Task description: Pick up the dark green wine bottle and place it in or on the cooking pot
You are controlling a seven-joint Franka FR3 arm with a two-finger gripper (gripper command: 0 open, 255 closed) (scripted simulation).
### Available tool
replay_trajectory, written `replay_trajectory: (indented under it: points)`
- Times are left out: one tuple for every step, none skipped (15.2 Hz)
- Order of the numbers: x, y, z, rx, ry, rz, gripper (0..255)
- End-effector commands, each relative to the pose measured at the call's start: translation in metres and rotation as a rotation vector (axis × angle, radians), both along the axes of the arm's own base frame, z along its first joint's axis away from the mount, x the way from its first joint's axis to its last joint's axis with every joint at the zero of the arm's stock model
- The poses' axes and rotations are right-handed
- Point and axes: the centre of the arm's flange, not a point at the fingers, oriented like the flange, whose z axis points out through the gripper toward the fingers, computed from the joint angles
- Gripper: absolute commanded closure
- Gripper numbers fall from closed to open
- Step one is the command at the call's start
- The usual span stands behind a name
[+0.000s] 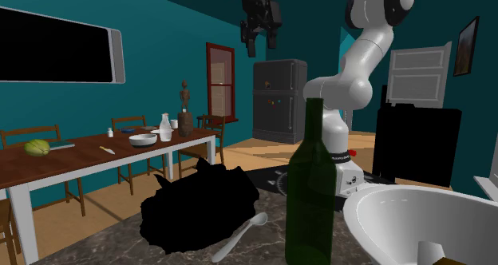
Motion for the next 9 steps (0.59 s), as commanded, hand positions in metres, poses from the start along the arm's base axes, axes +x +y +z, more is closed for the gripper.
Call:
replay_trajectory:
  points:
    - [0.0,0.0,0.0,0.0,0.0,0.0,0]
    - [-0.001,0.013,-0.005,-0.002,-0.007,0.005,0]
    - [-0.001,0.025,-0.01,-0.004,-0.014,0.011,0]
    - [-0.002,0.038,-0.015,-0.007,-0.021,0.016,0]
    - [-0.003,0.05,-0.02,-0.009,-0.027,0.021,0]
    - [-0.003,0.063,-0.025,-0.011,-0.034,0.026,0]
    - [-0.004,0.075,-0.031,-0.013,-0.041,0.032,0]
    - [-0.005,0.088,-0.036,-0.016,-0.048,0.037,0]
    - [-0.006,0.1,-0.041,-0.018,-0.055,0.042,0]
